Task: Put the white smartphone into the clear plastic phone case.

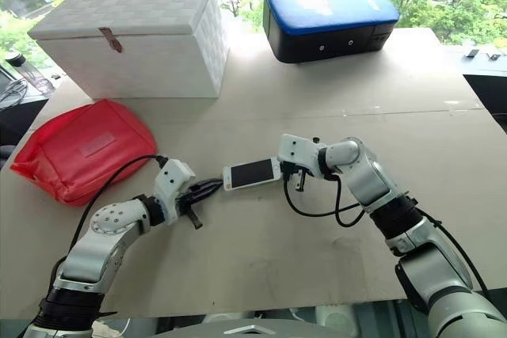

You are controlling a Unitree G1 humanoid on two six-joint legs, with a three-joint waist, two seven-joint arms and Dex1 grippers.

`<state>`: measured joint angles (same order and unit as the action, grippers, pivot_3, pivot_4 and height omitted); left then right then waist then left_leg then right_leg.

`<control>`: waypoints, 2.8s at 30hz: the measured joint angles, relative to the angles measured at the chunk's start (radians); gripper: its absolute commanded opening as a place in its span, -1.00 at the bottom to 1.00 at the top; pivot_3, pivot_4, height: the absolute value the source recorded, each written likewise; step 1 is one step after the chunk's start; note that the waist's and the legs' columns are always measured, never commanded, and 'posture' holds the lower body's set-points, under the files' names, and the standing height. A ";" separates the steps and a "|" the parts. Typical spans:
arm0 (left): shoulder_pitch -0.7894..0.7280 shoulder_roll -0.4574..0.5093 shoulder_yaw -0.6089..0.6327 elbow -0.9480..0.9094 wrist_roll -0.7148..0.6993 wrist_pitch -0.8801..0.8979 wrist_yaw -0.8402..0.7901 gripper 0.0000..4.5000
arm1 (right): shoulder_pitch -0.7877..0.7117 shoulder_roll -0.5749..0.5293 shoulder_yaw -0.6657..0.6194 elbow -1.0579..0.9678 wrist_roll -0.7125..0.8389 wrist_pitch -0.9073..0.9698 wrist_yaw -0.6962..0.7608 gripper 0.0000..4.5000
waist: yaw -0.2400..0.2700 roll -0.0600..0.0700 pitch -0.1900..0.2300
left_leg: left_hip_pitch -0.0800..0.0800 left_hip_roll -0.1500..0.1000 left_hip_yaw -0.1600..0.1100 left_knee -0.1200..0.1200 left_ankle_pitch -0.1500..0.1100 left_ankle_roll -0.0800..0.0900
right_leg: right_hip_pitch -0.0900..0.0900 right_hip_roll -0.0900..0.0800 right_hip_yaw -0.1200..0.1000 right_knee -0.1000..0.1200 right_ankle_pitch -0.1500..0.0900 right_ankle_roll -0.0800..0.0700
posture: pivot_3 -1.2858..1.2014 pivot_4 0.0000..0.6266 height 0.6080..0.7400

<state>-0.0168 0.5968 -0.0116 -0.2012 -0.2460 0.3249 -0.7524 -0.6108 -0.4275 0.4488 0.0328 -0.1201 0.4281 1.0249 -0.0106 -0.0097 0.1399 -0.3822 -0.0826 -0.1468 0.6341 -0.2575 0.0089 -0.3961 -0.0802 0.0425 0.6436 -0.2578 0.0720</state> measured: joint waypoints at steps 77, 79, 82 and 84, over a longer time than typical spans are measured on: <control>-0.243 -0.221 -0.233 0.163 -0.002 0.116 -0.024 -0.96 | -0.067 -0.130 0.001 0.104 0.255 0.419 -0.063 -1.00 | 0.005 -0.011 -0.039 | 0.034 -0.001 -0.003 0.001 -0.003 0.005 | 0.038 -0.001 -0.003 -0.002 -0.005 0.008 | 0.03 -0.52 1.00; -0.243 -0.223 -0.232 0.160 -0.002 0.123 -0.018 -0.96 | -0.067 -0.128 0.002 0.106 0.244 0.417 -0.053 -1.00 | 0.006 -0.011 -0.041 | 0.034 -0.001 -0.003 0.001 -0.003 0.005 | 0.038 -0.001 -0.003 -0.002 -0.006 0.008 | 0.03 -0.52 1.00; -0.243 -0.230 -0.233 0.159 0.008 0.132 -0.010 -0.96 | -0.065 -0.114 0.001 0.134 0.230 0.381 -0.051 -1.00 | 0.005 -0.013 -0.048 | 0.035 -0.001 -0.003 0.000 -0.004 0.005 | 0.038 -0.001 -0.003 -0.002 -0.006 0.008 | 0.03 -0.52 1.00; -0.243 -0.234 -0.234 0.159 0.009 0.133 -0.007 -0.96 | -0.033 -0.099 -0.024 0.136 0.225 0.318 -0.062 -1.00 | 0.005 -0.014 -0.048 | 0.035 -0.001 -0.003 0.000 -0.004 0.005 | 0.038 -0.001 -0.003 -0.002 -0.006 0.008 | 0.03 -0.52 1.00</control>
<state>-0.2600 0.3633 -0.2452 -0.0422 -0.2367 0.4579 -0.7591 -0.6434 -0.5268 0.4245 0.1685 0.1050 0.7460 0.9625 -0.0057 -0.0236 0.0915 -0.3476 -0.0836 -0.1500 0.6341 -0.2612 0.0140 -0.3578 -0.0811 0.0396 0.6413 -0.2636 0.0803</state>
